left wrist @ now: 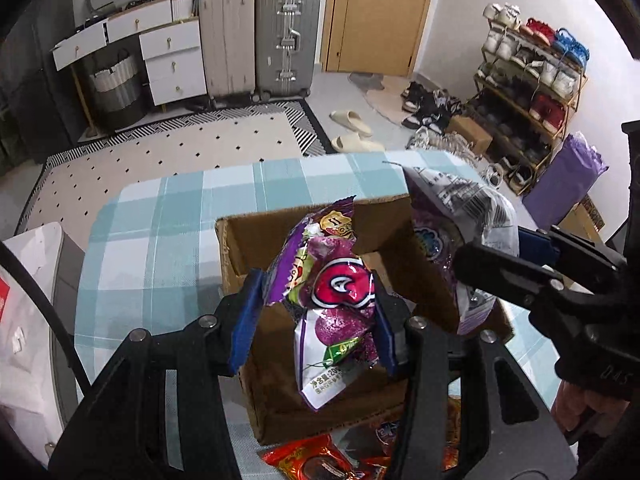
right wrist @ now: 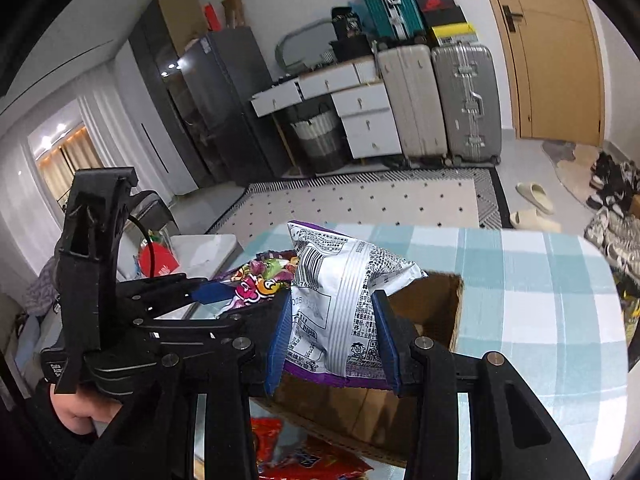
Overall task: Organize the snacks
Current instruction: 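Carry both bags over the cardboard box with both grippers, then open both grippers to drop the bags into the box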
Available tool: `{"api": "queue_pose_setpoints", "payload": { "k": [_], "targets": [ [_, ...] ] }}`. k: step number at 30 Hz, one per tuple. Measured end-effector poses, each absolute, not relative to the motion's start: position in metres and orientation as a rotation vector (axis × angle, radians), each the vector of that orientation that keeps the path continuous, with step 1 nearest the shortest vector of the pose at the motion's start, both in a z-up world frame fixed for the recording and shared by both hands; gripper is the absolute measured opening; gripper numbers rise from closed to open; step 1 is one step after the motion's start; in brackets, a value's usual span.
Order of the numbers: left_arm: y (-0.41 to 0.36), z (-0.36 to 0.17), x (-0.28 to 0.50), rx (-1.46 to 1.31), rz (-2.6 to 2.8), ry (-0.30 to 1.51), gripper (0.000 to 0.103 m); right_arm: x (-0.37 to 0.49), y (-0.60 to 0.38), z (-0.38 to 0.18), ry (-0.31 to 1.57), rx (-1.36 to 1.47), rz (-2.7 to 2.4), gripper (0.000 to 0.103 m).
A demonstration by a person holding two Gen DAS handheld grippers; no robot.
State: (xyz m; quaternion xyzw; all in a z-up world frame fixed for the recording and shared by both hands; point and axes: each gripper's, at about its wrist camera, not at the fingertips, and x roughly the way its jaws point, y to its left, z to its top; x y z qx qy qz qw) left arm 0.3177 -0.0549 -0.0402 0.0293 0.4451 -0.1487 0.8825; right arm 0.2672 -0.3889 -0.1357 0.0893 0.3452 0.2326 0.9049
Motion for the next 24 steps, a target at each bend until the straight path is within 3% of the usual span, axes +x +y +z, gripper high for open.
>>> {"api": "queue_pose_setpoints", "payload": {
  "k": [15, 18, 21, 24],
  "targets": [
    [-0.061, -0.080, 0.335, 0.086, -0.298, 0.984, 0.048, 0.283, -0.395, -0.175, 0.788, 0.185, 0.463, 0.041],
    [-0.064, -0.085, 0.339, 0.106, -0.291, 1.021, 0.049, 0.284, -0.394, -0.177, 0.793, 0.177, 0.454, 0.050],
    [-0.059, -0.084, 0.338, 0.087, -0.293, 1.020, 0.052, 0.278, -0.395, -0.171, 0.762, 0.166, 0.446, 0.054],
    [-0.052, -0.077, 0.336, 0.038, -0.318, 1.010, 0.071, 0.272, -0.399, -0.162, 0.729, 0.172, 0.432, 0.058]
  ]
}}
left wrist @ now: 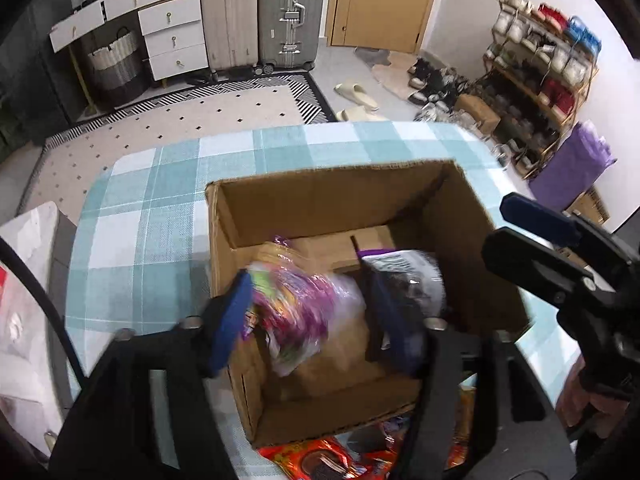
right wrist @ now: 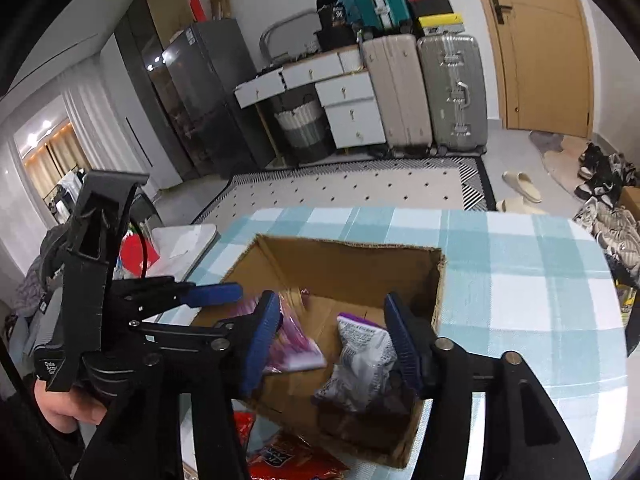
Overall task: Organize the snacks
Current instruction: 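Open both grippers to drop the bags into the box, then move both tools back toward the remaining snack pile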
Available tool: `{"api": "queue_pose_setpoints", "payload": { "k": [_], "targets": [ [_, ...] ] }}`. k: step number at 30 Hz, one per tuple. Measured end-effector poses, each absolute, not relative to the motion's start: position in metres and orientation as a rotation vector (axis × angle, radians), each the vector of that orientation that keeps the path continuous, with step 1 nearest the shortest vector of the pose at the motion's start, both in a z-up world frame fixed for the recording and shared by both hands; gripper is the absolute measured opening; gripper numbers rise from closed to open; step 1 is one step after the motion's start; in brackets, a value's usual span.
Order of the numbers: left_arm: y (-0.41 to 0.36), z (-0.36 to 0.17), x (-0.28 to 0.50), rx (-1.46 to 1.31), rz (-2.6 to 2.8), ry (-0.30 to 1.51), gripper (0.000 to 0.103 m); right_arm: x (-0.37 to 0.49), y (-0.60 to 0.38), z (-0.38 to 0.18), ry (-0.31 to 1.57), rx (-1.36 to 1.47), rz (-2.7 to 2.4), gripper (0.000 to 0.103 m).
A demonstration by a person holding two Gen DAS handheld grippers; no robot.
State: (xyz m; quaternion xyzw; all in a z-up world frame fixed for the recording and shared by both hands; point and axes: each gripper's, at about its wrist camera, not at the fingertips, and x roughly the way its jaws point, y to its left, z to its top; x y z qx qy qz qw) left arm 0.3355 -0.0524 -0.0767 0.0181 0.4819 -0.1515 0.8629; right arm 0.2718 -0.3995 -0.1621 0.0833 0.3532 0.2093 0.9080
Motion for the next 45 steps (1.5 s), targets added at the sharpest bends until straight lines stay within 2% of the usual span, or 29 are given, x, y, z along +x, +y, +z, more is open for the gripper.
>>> {"api": "queue_pose_setpoints", "payload": {
  "k": [1, 2, 11, 15, 20, 22, 24, 29, 31, 35, 45],
  "targets": [
    [-0.050, -0.072, 0.333, 0.022, -0.327, 0.995, 0.079, 0.270, -0.401, -0.159, 0.723, 0.176, 0.435, 0.058],
    [-0.047, -0.069, 0.330, 0.019, -0.320, 0.983, 0.082, 0.267, -0.402, -0.156, 0.714, 0.180, 0.435, 0.058],
    [-0.027, -0.032, 0.292, -0.001, -0.275, 0.914, 0.082, 0.230, -0.409, -0.118, 0.631, 0.179, 0.427, 0.061],
    [-0.023, -0.016, 0.266, 0.028, -0.278, 0.863, 0.082, 0.205, -0.408, -0.099, 0.577, 0.163, 0.433, 0.069],
    [-0.015, -0.003, 0.237, 0.058, -0.255, 0.828, 0.082, 0.175, -0.402, -0.080, 0.526, 0.126, 0.448, 0.073],
    [-0.011, 0.003, 0.224, 0.038, -0.263, 0.822, 0.082, 0.163, -0.401, -0.074, 0.507, 0.126, 0.461, 0.077],
    [-0.008, 0.009, 0.213, 0.015, -0.276, 0.818, 0.082, 0.150, -0.400, -0.069, 0.488, 0.122, 0.468, 0.089],
    [-0.003, 0.024, 0.182, -0.005, -0.267, 0.773, 0.083, 0.110, -0.393, -0.059, 0.402, 0.050, 0.463, 0.094],
    [-0.003, 0.031, 0.165, 0.001, -0.263, 0.739, 0.085, 0.094, -0.391, -0.058, 0.372, 0.036, 0.465, 0.097],
    [-0.006, 0.036, 0.140, -0.010, -0.269, 0.696, 0.102, 0.065, -0.387, -0.054, 0.315, 0.021, 0.465, 0.101],
    [0.001, 0.023, 0.083, -0.023, -0.222, 0.612, 0.102, 0.013, -0.390, -0.064, 0.232, -0.006, 0.424, 0.102]
  ]
}}
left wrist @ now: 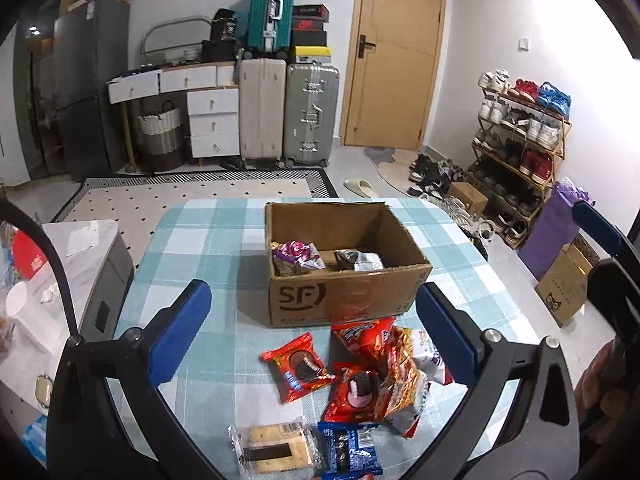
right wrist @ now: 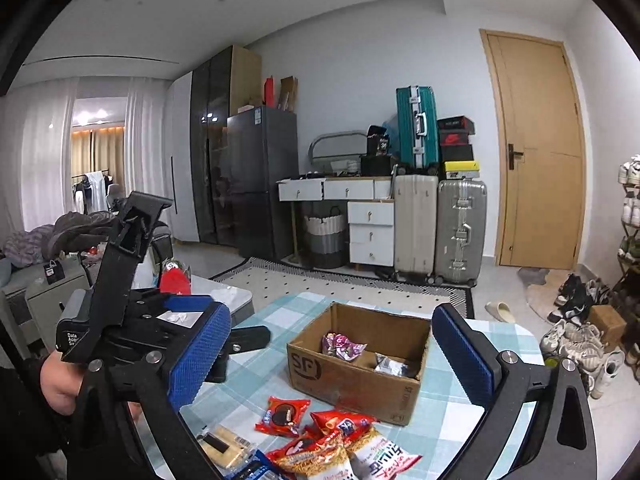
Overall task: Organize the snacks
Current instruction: 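Move both tools back toward the remaining snack pile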
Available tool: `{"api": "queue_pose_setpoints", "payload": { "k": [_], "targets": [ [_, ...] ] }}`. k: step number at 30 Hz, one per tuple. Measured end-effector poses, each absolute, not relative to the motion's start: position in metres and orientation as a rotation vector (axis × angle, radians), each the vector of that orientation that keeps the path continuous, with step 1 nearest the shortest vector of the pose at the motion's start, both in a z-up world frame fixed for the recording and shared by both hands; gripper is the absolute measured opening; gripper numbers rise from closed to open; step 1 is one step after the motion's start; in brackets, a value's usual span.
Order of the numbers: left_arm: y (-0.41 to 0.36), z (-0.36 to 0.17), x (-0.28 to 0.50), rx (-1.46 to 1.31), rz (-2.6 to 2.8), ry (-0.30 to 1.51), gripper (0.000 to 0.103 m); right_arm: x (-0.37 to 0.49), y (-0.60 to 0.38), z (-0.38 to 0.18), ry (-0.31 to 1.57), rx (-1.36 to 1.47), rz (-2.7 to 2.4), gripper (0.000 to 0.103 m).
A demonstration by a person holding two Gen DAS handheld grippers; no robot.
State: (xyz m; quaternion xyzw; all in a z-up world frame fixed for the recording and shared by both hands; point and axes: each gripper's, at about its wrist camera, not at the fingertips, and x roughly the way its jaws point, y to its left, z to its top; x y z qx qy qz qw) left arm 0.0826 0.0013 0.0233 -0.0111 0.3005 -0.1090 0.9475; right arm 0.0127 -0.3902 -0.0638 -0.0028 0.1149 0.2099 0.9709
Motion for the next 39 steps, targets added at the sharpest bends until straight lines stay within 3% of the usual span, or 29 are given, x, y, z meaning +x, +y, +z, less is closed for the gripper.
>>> {"api": "queue_pose_setpoints", "payload": {
  "k": [18, 39],
  "targets": [
    [0.032, -0.040, 0.025, -0.005, -0.127, 0.551, 0.102, -0.014, -0.412, -0.148, 0.328, 0.063, 0.401, 0.103],
    [0.042, -0.114, 0.045, -0.023, -0.148, 0.675, 0.102, 0.034, -0.392, -0.234, 0.607, 0.170, 0.503, 0.102]
  ]
}}
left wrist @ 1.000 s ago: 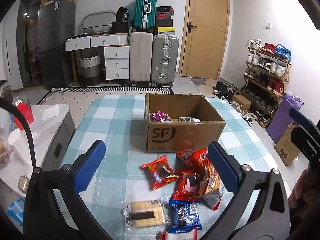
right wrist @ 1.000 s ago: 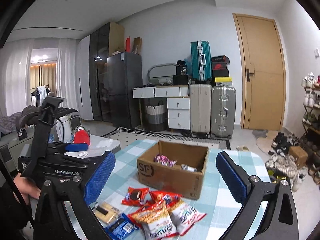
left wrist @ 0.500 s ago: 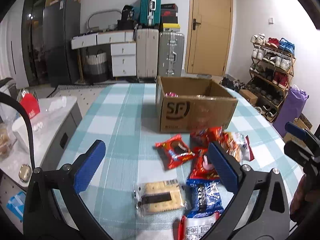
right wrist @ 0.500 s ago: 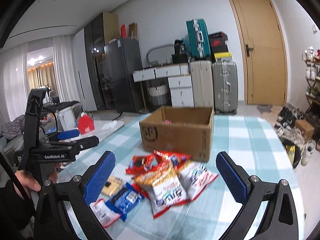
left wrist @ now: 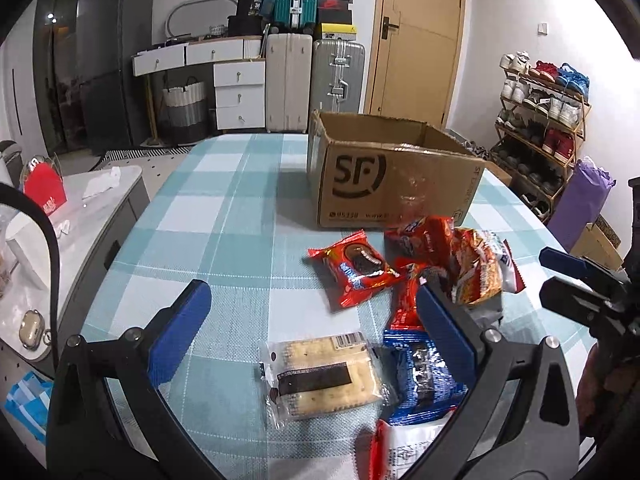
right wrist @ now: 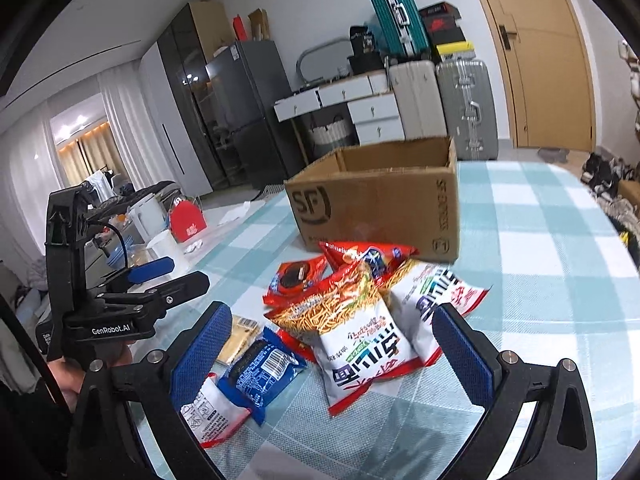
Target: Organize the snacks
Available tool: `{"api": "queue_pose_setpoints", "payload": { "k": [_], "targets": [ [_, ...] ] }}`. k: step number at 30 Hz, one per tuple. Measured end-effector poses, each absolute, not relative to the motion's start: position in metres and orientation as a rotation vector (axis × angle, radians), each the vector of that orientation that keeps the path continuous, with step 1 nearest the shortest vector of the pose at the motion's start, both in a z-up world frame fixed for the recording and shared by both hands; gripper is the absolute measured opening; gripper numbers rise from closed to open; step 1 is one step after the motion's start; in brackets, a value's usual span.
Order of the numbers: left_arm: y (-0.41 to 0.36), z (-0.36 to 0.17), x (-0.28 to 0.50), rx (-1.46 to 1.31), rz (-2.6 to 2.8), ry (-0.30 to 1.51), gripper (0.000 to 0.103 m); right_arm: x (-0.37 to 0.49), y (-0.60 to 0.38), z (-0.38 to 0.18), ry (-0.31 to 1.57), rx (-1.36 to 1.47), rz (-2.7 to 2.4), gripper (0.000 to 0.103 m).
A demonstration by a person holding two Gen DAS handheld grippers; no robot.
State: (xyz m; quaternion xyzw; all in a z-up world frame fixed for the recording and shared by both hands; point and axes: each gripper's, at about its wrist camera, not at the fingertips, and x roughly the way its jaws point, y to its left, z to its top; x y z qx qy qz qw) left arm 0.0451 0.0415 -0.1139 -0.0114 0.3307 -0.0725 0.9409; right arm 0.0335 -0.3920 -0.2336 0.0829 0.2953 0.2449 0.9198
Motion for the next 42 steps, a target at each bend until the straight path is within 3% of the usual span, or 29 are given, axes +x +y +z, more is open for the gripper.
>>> {"api": "queue_pose_setpoints", "payload": {
  "k": [20, 29, 36, 39, 42],
  "targets": [
    [0.052, -0.154, 0.080, -0.021, -0.151, 0.750, 0.102, 0.072, -0.351, -0.262, 0.727, 0.030, 0.556, 0.102],
    [0.056, -0.159, 0.084, -0.038, -0.146, 0.777, 0.102, 0.084, -0.348, -0.273, 0.763, 0.041, 0.577, 0.089],
    [0.056, -0.158, 0.083, -0.041, -0.141, 0.782, 0.102, 0.082, -0.349, -0.274, 0.775, 0.056, 0.597, 0.070],
    [0.057, -0.157, 0.080, -0.036, -0.137, 0.779, 0.102, 0.082, -0.355, -0.274, 0.776, 0.084, 0.590, 0.039],
    [0.057, -0.156, 0.077, -0.039, -0.134, 0.783, 0.102, 0.082, -0.361, -0.276, 0.783, 0.125, 0.594, 0.039]
  ]
}}
